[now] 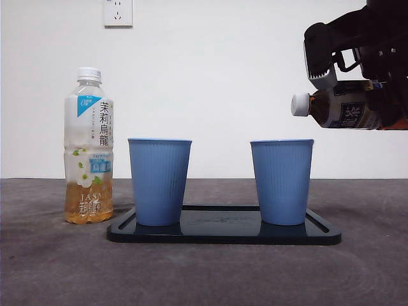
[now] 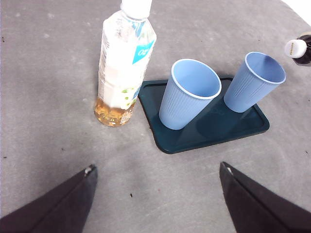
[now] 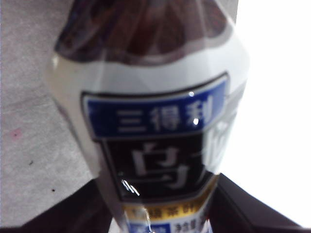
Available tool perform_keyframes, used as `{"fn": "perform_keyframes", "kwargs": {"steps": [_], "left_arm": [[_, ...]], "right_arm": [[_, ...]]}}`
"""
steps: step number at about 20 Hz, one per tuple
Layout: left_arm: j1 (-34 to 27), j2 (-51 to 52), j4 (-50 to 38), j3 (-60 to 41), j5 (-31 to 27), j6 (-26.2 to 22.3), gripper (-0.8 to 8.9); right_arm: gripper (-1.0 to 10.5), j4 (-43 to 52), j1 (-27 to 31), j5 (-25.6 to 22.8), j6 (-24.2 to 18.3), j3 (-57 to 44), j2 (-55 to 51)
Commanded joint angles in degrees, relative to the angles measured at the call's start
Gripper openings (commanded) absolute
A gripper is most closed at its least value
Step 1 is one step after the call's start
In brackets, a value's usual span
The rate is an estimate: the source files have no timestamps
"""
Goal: Pour the drink into the cup
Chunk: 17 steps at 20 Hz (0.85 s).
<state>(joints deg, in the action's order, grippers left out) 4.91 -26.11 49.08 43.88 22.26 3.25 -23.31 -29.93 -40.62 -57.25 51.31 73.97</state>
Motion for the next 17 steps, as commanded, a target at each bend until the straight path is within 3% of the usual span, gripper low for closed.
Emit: {"fn": "perform_keyframes", "kwargs": {"steps": [1,3,6,10,15,17], "left_arm": [[0.11,-0.02,-0.68,1.18,0.04,-0.92,4.06],[0.11,-0.02,-0.68,1.18,0.04,-0.92,4.06],[0.11,-0.02,-0.68,1.18,0.04,-0.92,4.06],[0.11,-0.02,-0.68,1.18,0.04,-0.92,4.06],[0.11,-0.02,-0.7,1.18,0.04,-0.94,4.06],[0.11,-0.02,-0.74,1.18,0.04,-0.94,4.06]], "right_arm": [[1.9,2.21,-0.37,-1.4,-0.42,1.99,0.17],[1.9,2.36,-0.37,-0.87,0.79,2.01,0.15],[1.9,2.29,-0.22,1.07,8.63,2.12,-0.35],[1.9,2.67,0.96,9.49,24.06,2.32,-4.09],[1.9,4.28,5.29,22.36,47.65,2.29,-10.14],[1.9,6.16,6.95,25.97,52.3,2.08,-10.84]]}}
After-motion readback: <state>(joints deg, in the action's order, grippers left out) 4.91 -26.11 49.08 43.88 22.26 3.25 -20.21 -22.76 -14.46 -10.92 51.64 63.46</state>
